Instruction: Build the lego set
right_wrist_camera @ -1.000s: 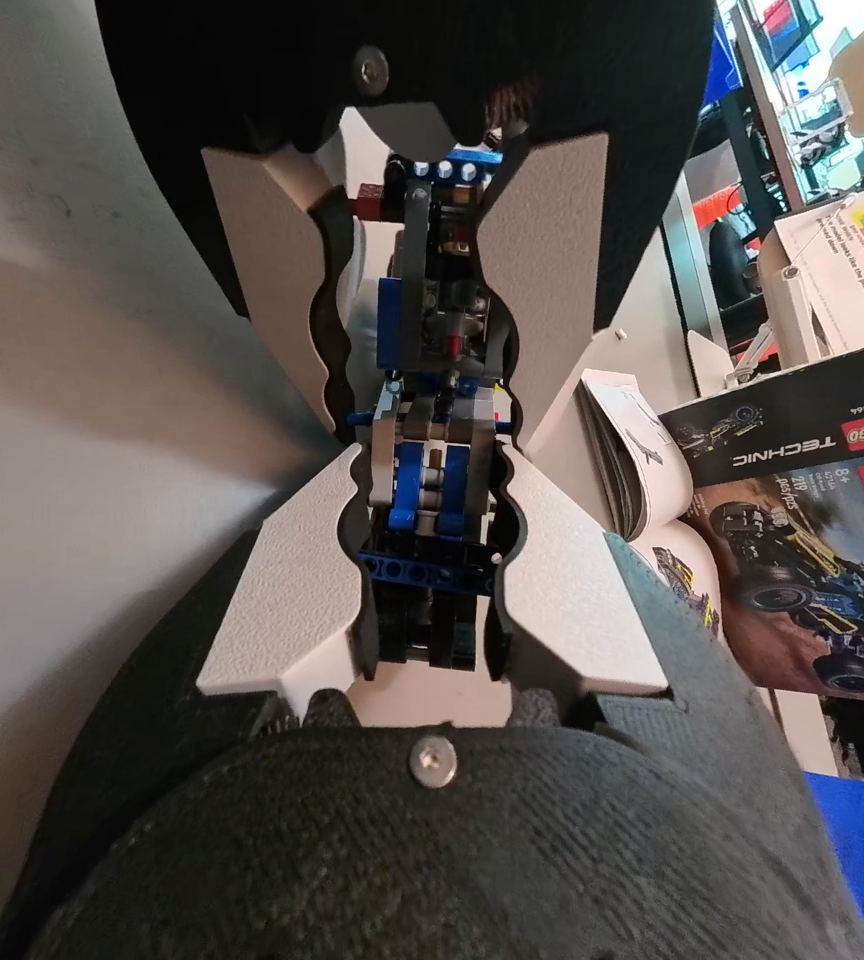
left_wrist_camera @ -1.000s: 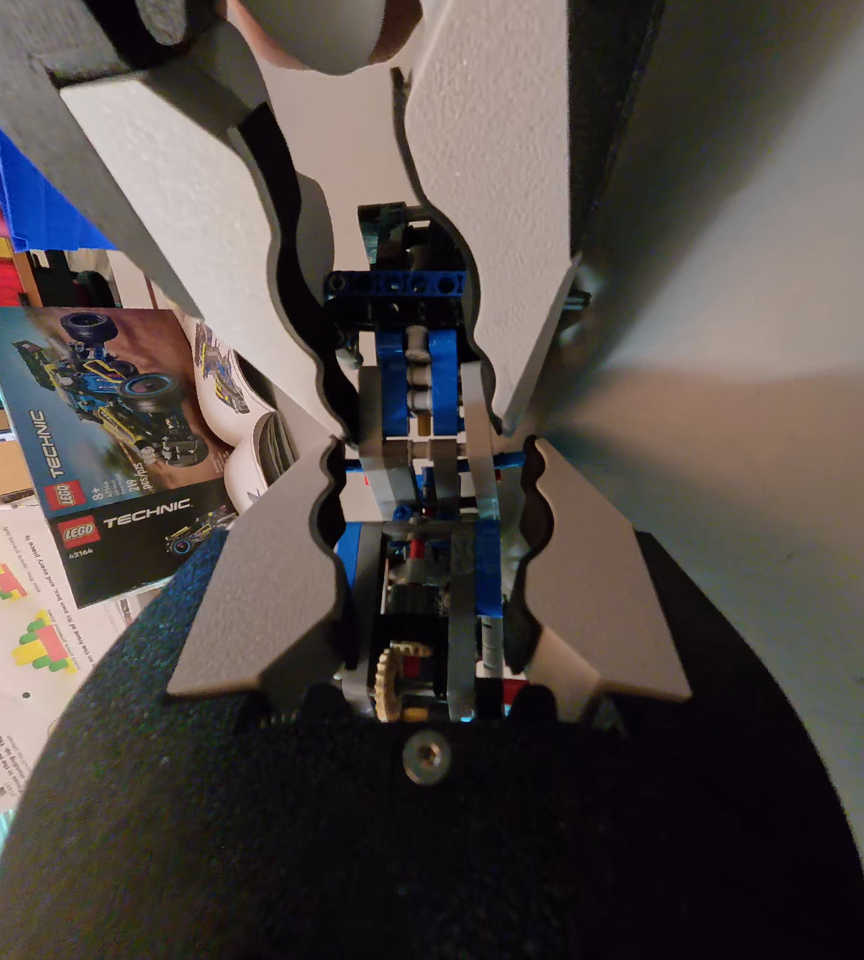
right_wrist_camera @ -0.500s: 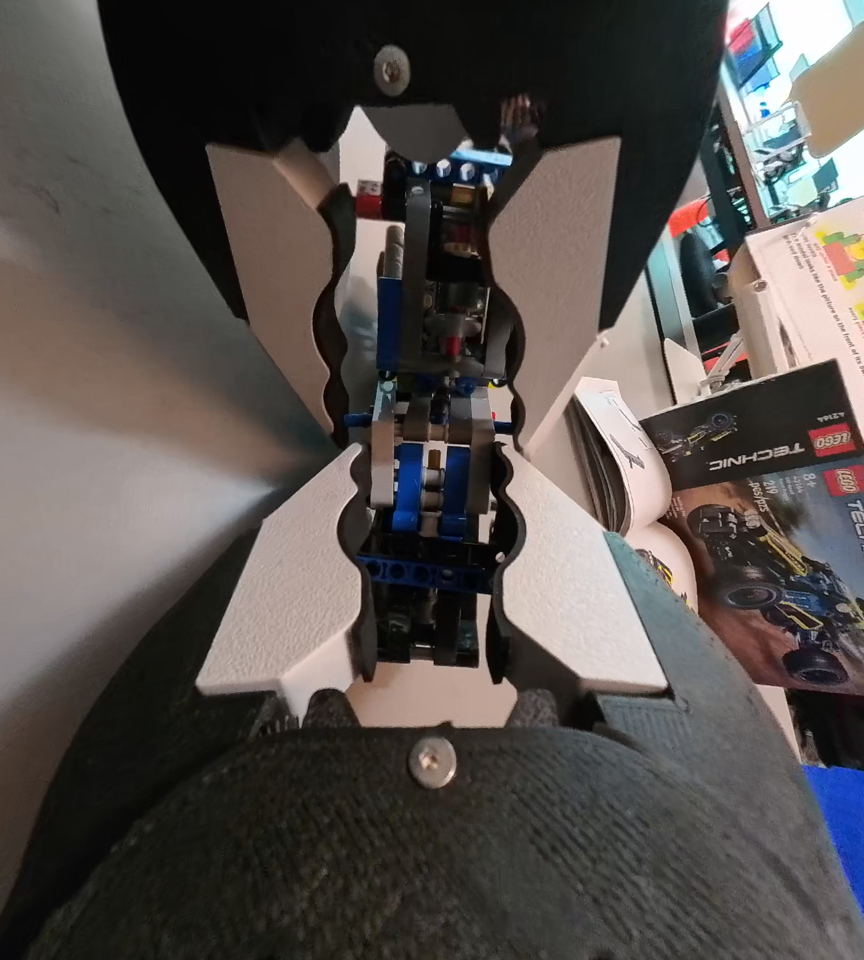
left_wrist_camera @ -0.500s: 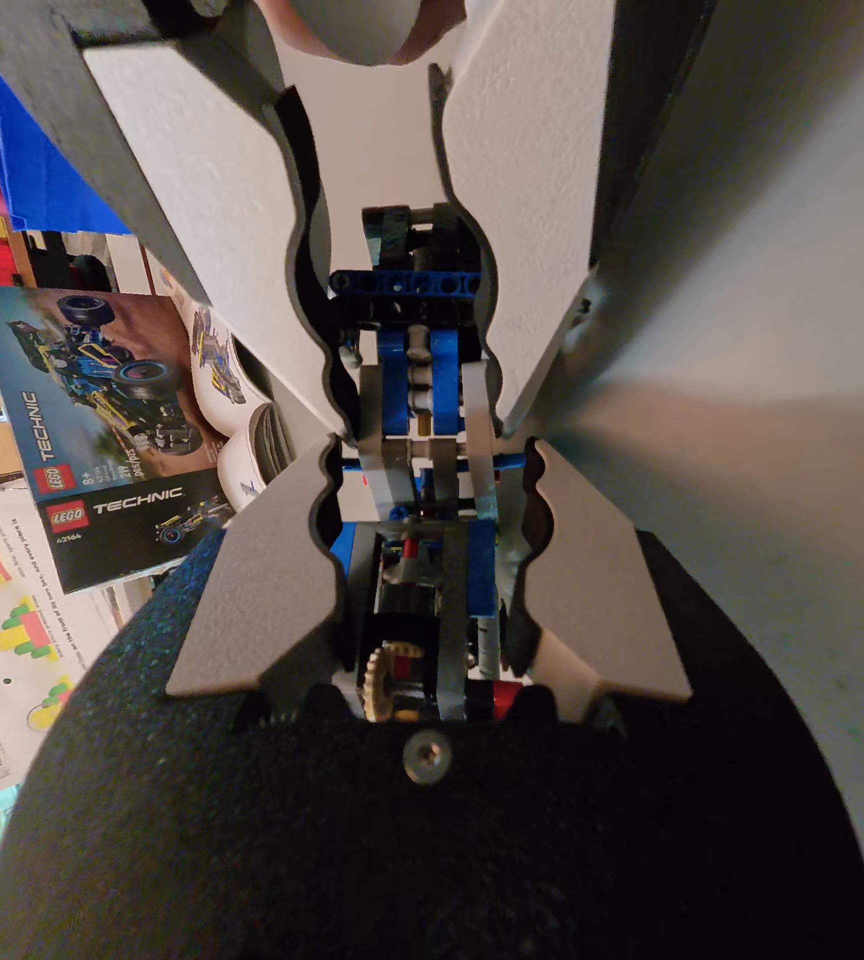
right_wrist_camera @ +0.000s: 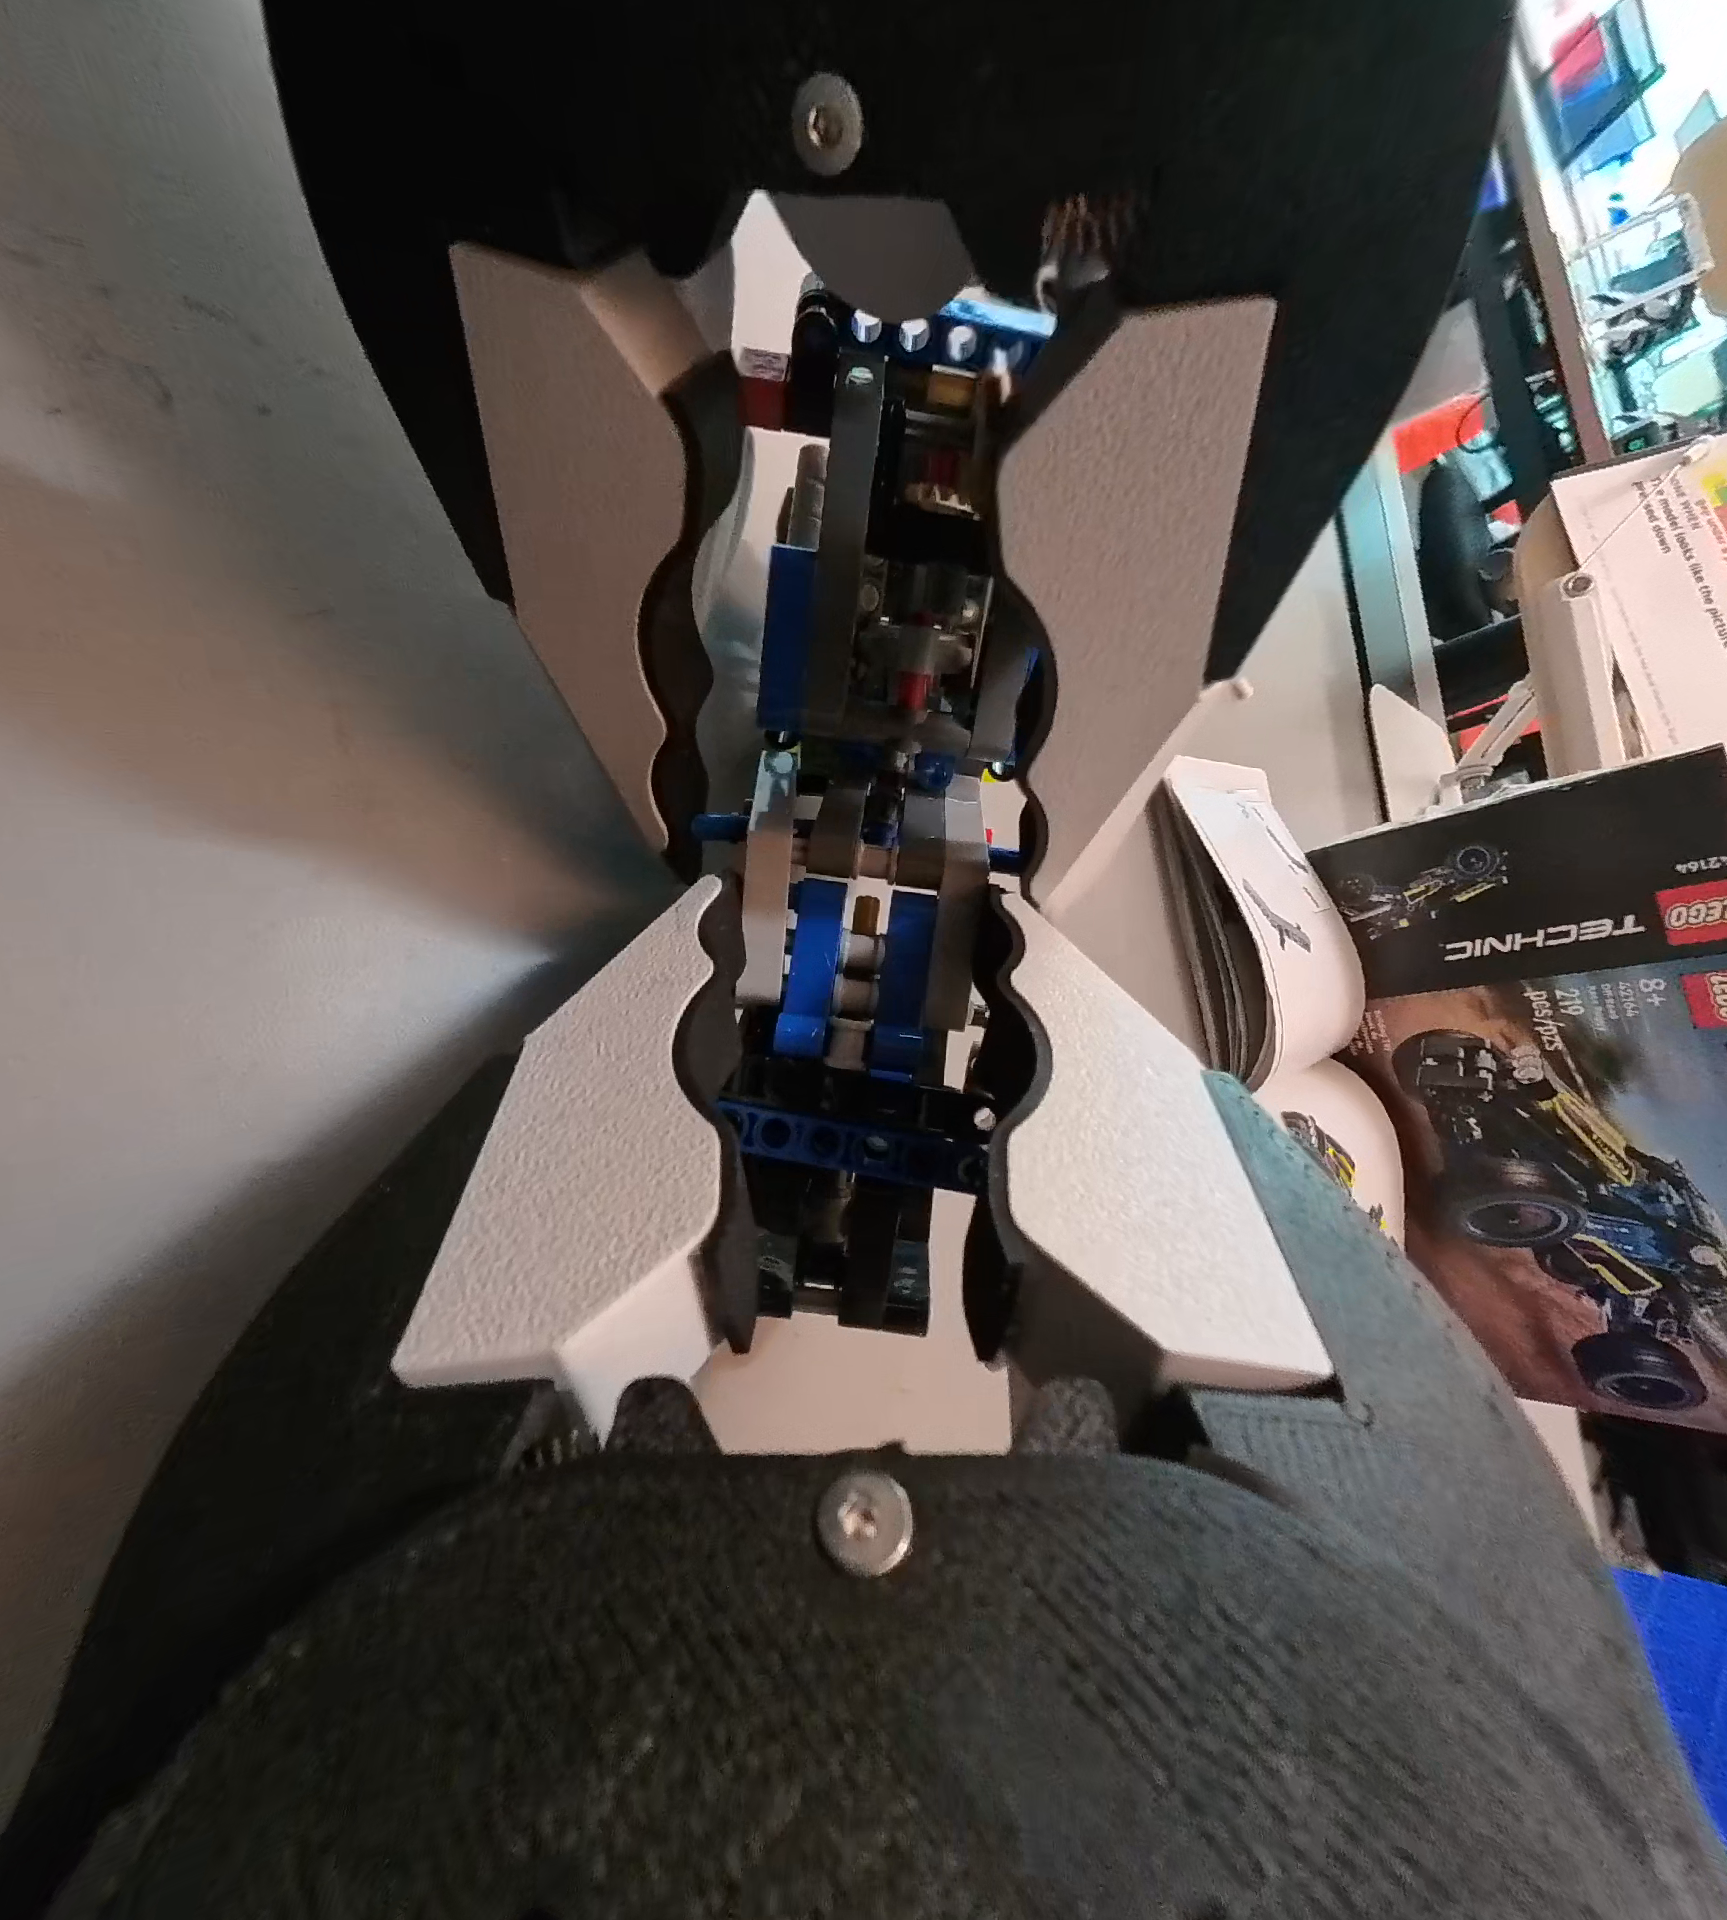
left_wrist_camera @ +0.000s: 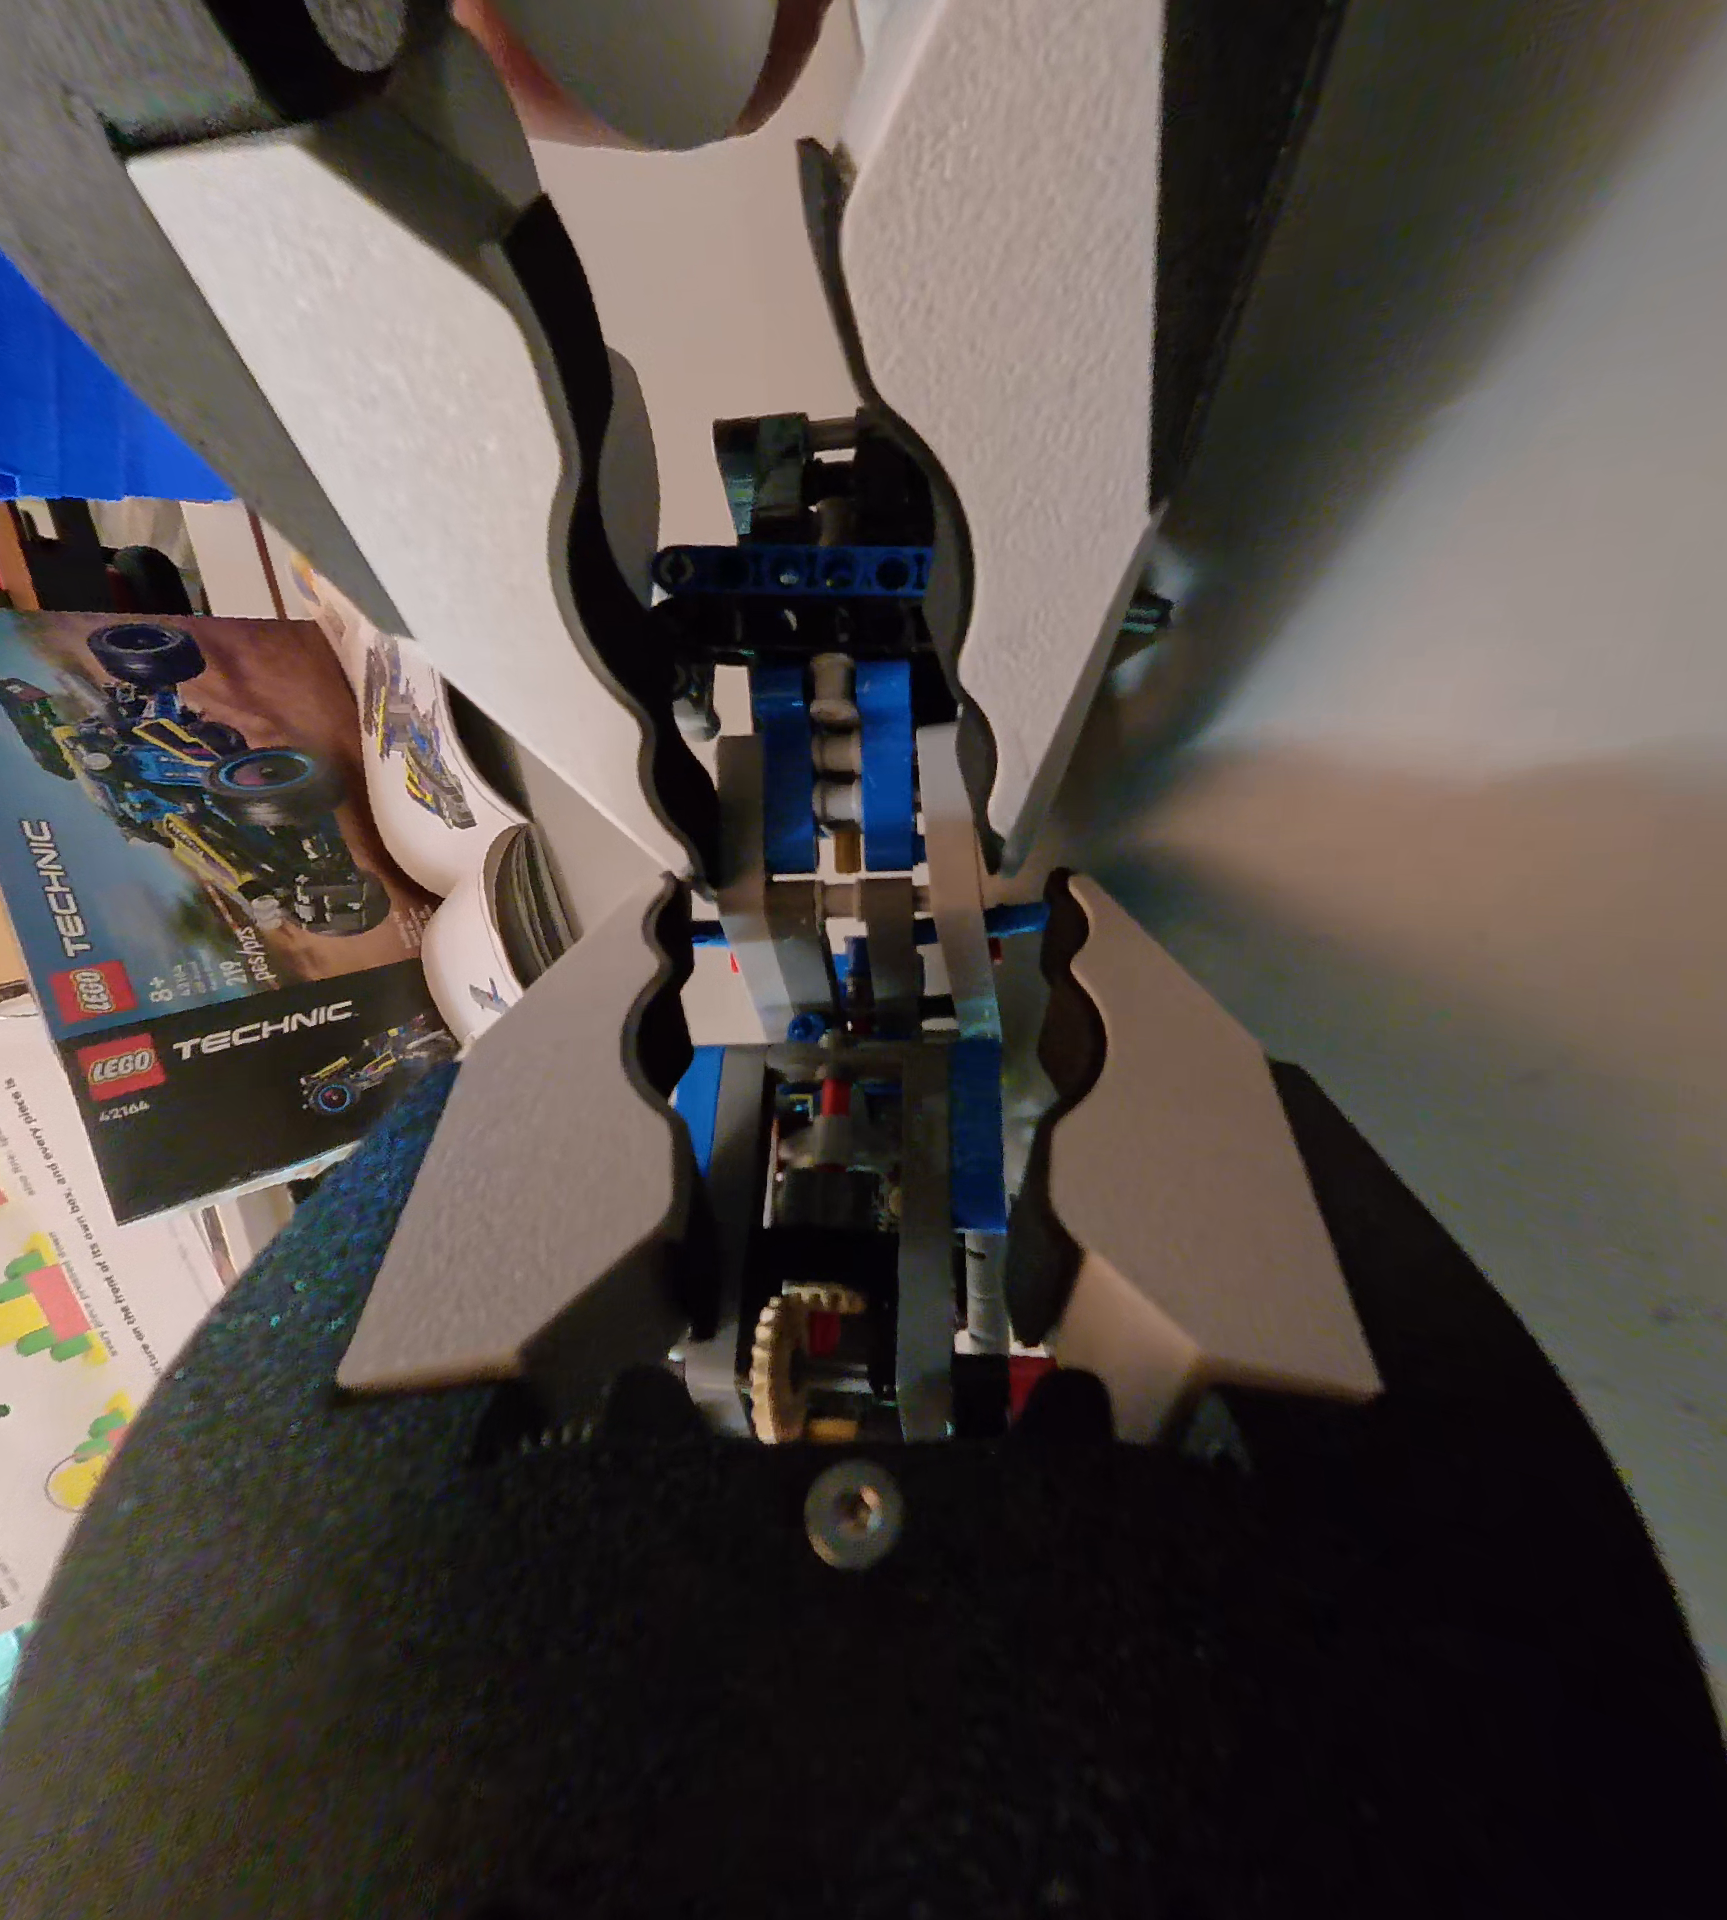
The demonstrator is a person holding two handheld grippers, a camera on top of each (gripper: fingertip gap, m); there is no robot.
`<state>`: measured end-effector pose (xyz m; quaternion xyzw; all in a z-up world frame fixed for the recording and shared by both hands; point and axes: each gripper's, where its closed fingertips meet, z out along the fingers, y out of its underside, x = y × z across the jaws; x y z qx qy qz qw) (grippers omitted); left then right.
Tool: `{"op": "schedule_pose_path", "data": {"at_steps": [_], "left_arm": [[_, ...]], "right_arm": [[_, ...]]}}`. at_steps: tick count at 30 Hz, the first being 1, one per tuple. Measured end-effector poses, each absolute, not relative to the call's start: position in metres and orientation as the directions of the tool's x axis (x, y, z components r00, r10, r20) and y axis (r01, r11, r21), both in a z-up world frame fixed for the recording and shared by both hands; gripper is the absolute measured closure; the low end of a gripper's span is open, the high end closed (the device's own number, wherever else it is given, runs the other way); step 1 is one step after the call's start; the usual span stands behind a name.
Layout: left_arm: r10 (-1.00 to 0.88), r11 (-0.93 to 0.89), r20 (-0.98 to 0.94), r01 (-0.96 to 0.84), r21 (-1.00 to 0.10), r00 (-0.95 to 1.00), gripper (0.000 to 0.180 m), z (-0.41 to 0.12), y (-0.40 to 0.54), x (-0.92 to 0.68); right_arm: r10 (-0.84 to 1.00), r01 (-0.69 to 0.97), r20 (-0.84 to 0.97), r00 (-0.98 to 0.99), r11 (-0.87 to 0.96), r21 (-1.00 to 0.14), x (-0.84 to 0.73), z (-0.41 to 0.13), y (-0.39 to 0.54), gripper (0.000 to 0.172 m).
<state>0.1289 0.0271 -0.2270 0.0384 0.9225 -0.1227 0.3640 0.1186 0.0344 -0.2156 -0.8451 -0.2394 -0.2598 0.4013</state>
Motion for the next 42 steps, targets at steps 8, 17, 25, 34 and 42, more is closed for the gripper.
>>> {"op": "schedule_pose_path", "data": {"at_steps": [8, 17, 25, 34, 42], "left_arm": [[-0.105, 0.956, -0.668, 0.111, -0.272, -0.736, 0.104, -0.228, 0.024, 0.127], [-0.048, 0.983, -0.677, 0.087, -0.164, -0.734, 0.112, -0.23, 0.027, 0.133], [-0.05, 0.984, -0.683, 0.08, -0.157, -0.729, 0.115, -0.227, 0.028, 0.132], [-0.128, 0.986, -0.671, -0.022, -0.165, -0.731, 0.125, -0.223, 0.035, 0.133], [-0.112, 0.987, -0.691, 0.001, -0.161, -0.714, 0.133, -0.223, 0.036, 0.129]], "right_arm": [[0.197, 0.59, 0.588, 0.785, -0.529, -0.61, 0.119, -0.215, 0.033, 0.128], [0.246, 0.628, 0.597, 0.764, -0.498, -0.599, 0.12, -0.215, 0.026, 0.128], [0.26, 0.658, 0.619, 0.741, -0.466, -0.591, 0.12, -0.215, 0.026, 0.128], [0.237, 0.651, 0.625, 0.744, -0.468, -0.598, 0.122, -0.215, 0.027, 0.128], [0.23, 0.633, 0.608, 0.76, -0.477, -0.61, 0.122, -0.215, 0.028, 0.128]]}}
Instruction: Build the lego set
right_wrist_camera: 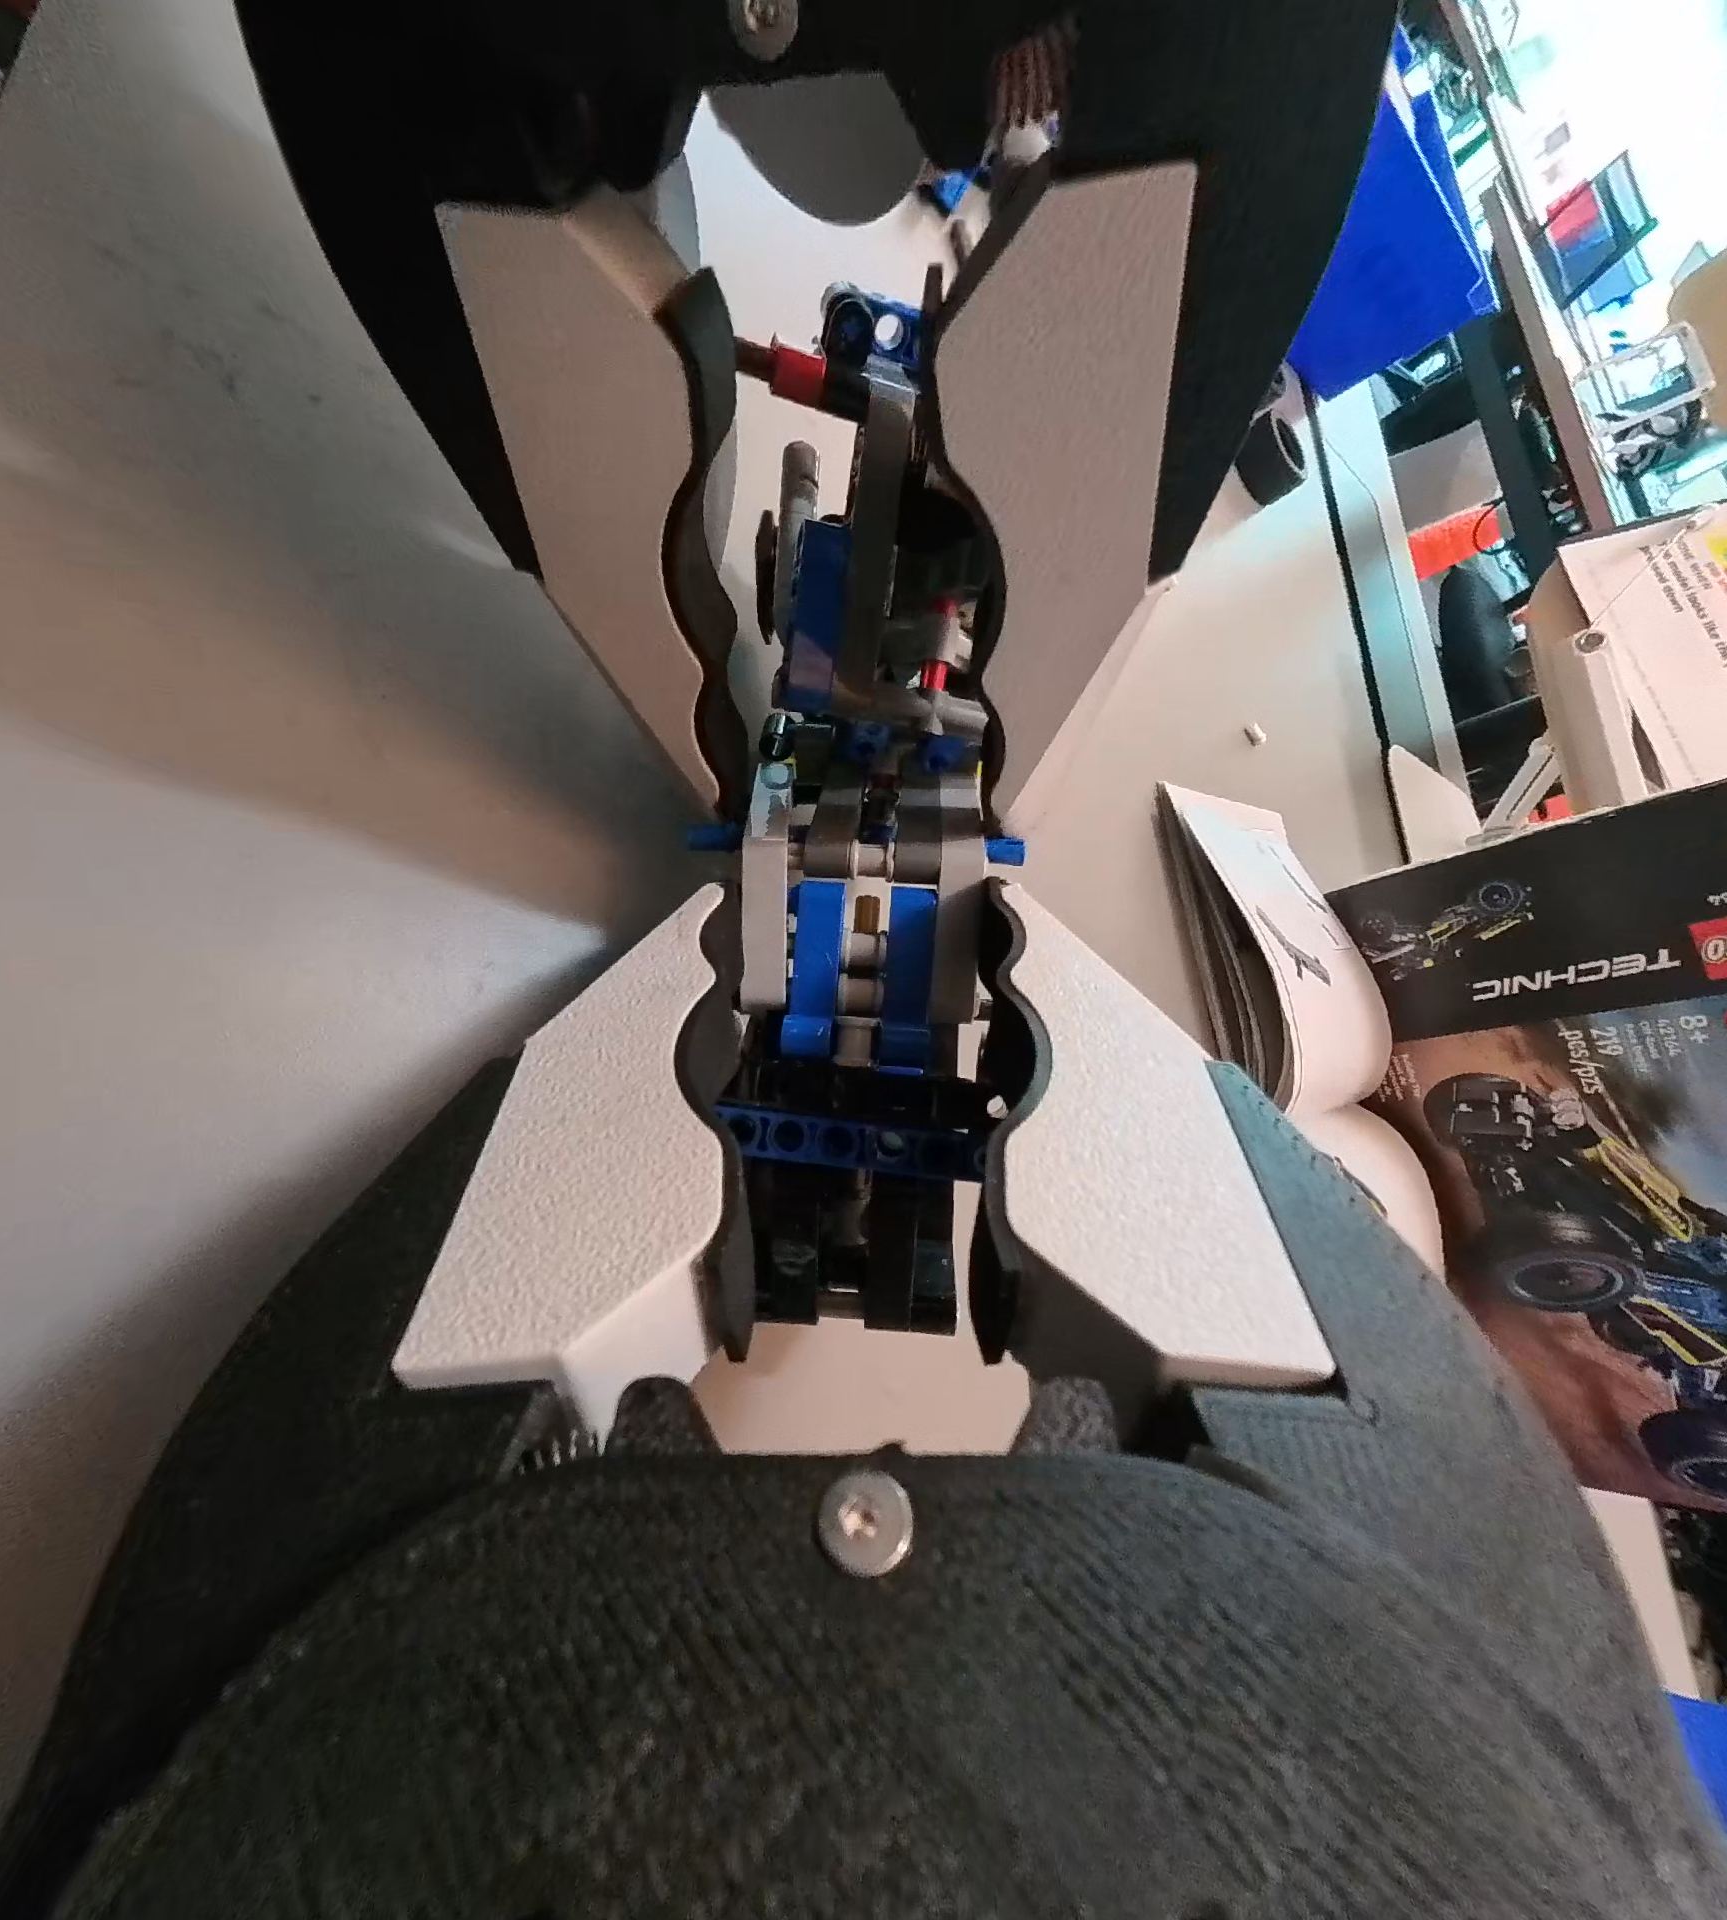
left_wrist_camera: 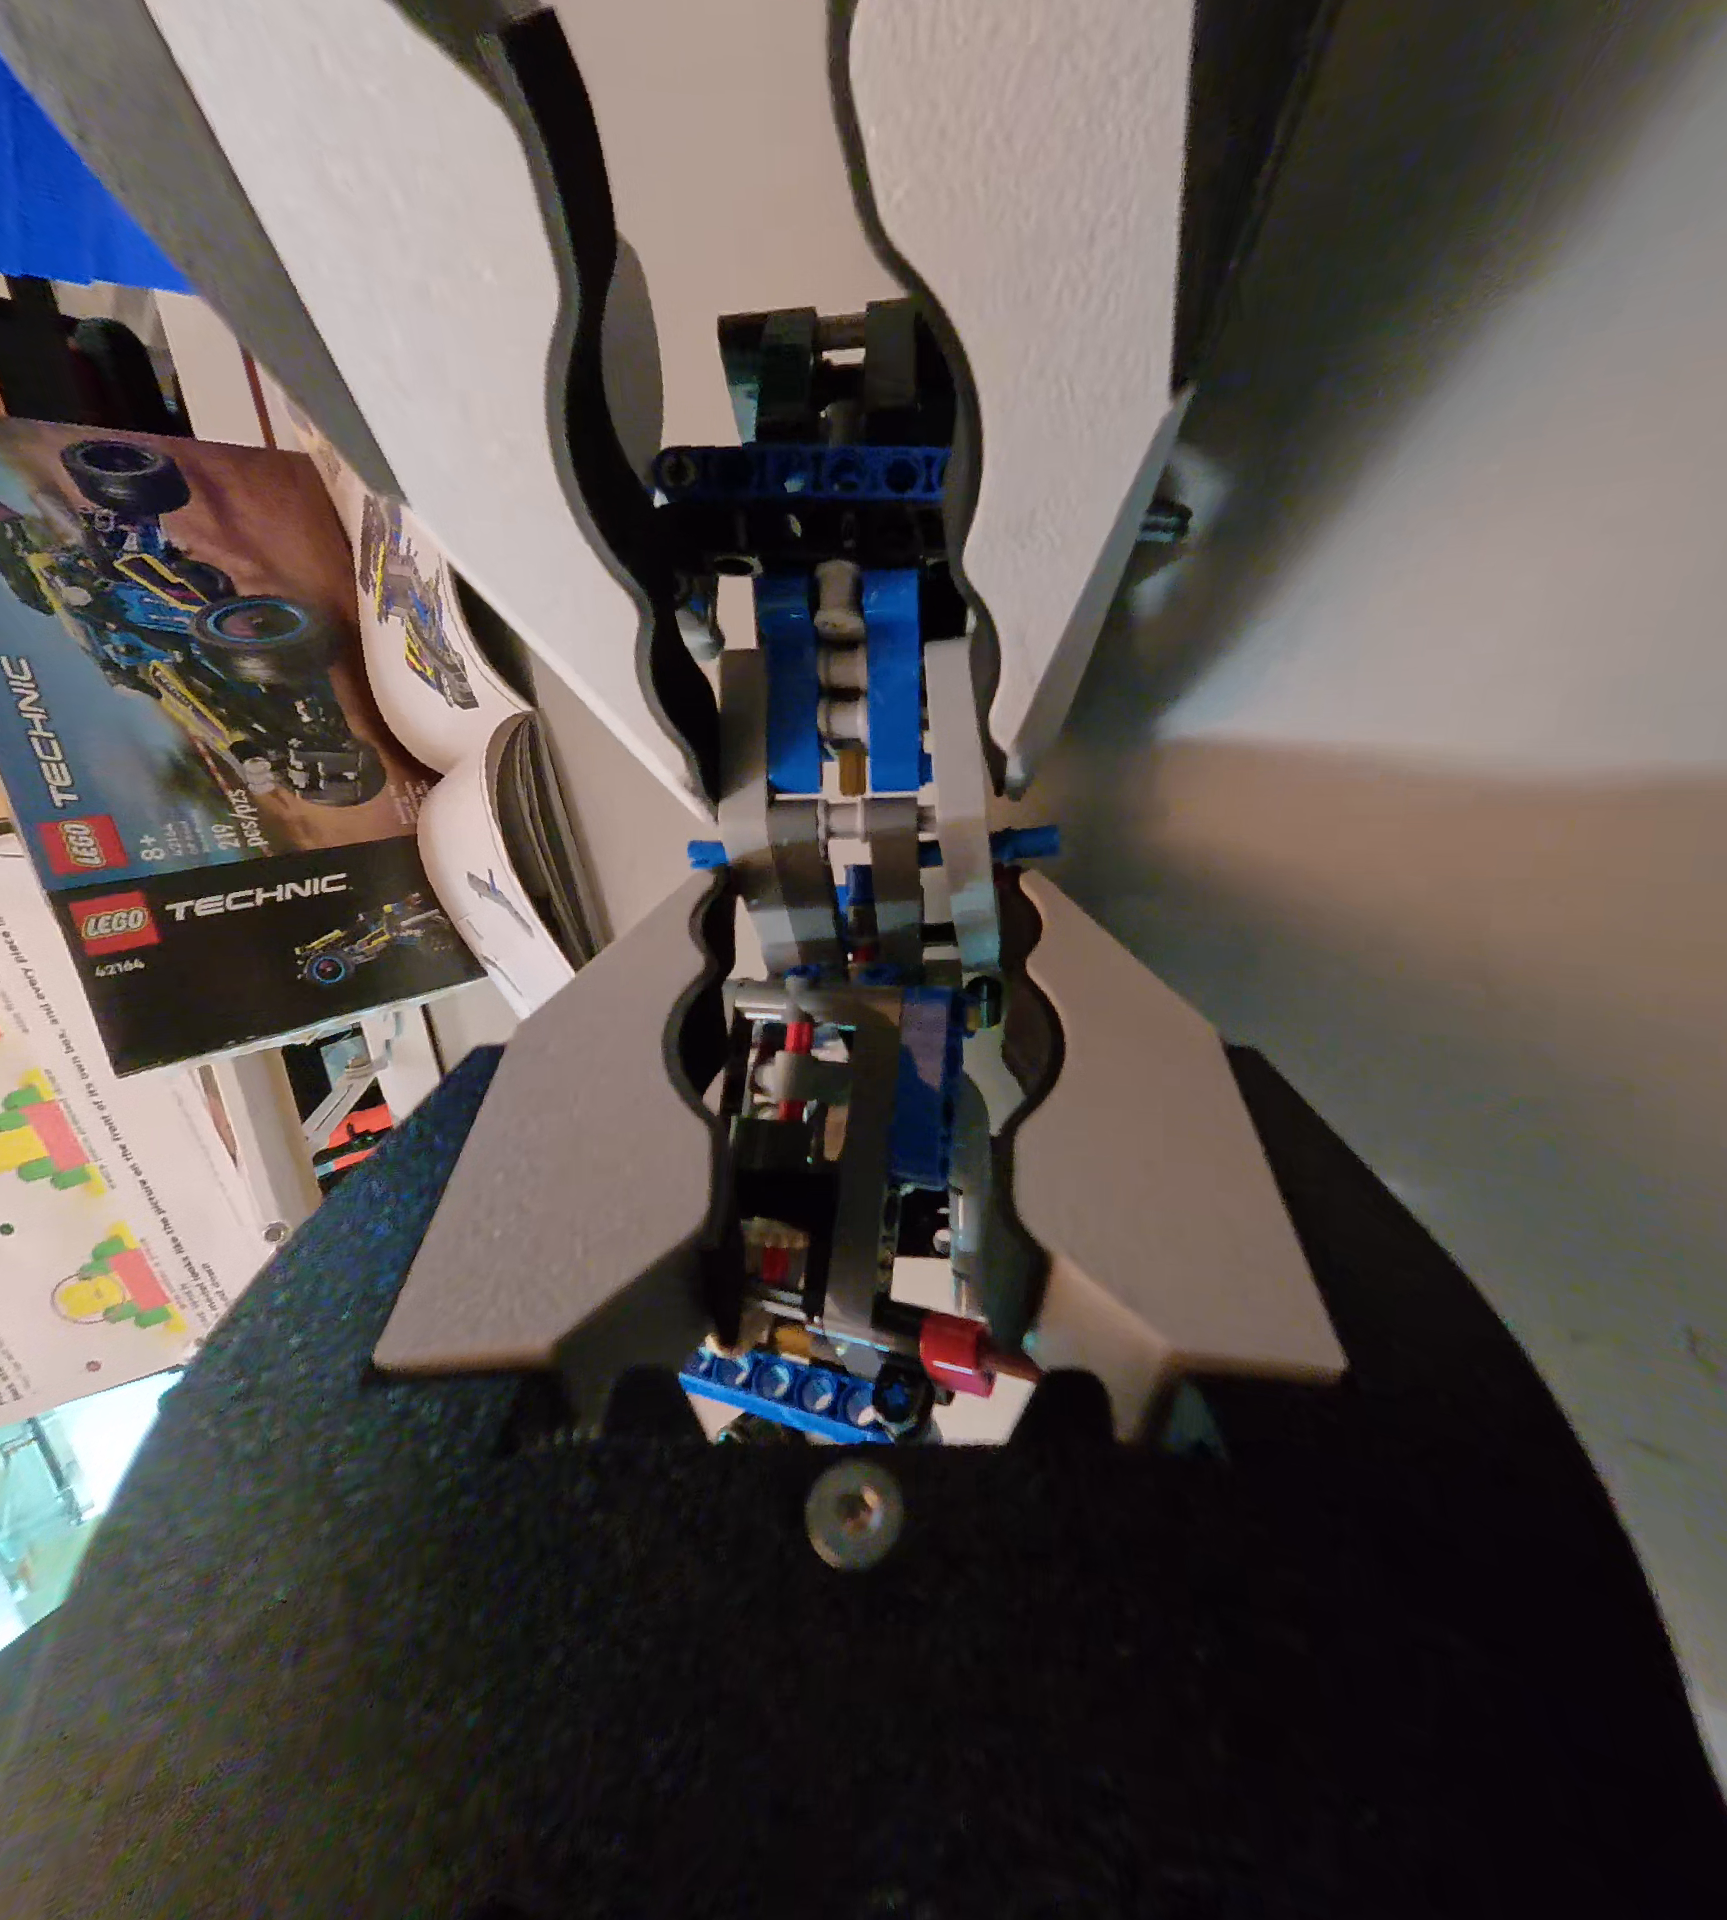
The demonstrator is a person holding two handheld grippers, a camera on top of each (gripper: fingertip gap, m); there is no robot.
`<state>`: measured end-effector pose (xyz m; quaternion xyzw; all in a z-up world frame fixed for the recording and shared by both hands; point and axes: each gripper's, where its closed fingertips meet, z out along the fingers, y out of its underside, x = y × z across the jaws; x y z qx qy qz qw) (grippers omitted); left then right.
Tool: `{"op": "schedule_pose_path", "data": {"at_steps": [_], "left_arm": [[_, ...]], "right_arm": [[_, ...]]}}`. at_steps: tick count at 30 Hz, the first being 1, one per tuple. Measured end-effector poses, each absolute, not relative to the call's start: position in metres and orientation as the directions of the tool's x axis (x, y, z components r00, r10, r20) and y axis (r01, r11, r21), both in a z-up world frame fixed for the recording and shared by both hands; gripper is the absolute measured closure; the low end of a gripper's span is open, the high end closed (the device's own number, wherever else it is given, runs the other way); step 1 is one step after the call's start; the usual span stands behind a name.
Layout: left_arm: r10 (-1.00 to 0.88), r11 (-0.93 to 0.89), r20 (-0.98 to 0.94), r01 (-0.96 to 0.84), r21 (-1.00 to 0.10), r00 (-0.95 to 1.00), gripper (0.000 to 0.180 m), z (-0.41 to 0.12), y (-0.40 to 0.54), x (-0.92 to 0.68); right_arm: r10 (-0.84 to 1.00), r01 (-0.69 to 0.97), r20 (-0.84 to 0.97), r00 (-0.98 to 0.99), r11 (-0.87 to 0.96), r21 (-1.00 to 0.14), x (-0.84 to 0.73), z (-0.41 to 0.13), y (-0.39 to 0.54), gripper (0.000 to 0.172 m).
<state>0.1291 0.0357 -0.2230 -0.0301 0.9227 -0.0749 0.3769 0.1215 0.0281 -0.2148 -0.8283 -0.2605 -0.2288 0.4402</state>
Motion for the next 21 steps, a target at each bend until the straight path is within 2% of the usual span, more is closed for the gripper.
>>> {"op": "schedule_pose_path", "data": {"at_steps": [11, 15, 21], "left_arm": [[-0.063, 0.996, -0.68, 0.002, -0.094, -0.73, 0.133, -0.226, 0.0385, 0.1329], [-0.08, 0.993, -0.661, -0.006, -0.114, -0.746, 0.133, -0.2261, 0.0384, 0.1336], [-0.074, 0.991, -0.659, 0.018, -0.132, -0.749, 0.134, -0.226, 0.0338, 0.1331]], "right_arm": [[0.218, 0.618, 0.598, 0.771, -0.483, -0.62, 0.1226, -0.2151, 0.0282, 0.128], [0.191, 0.595, 0.585, 0.788, -0.475, -0.648, 0.1218, -0.2128, 0.0315, 0.125], [0.224, 0.615, 0.596, 0.772, -0.501, -0.609, 0.1223, -0.2137, 0.028, 0.129]]}}
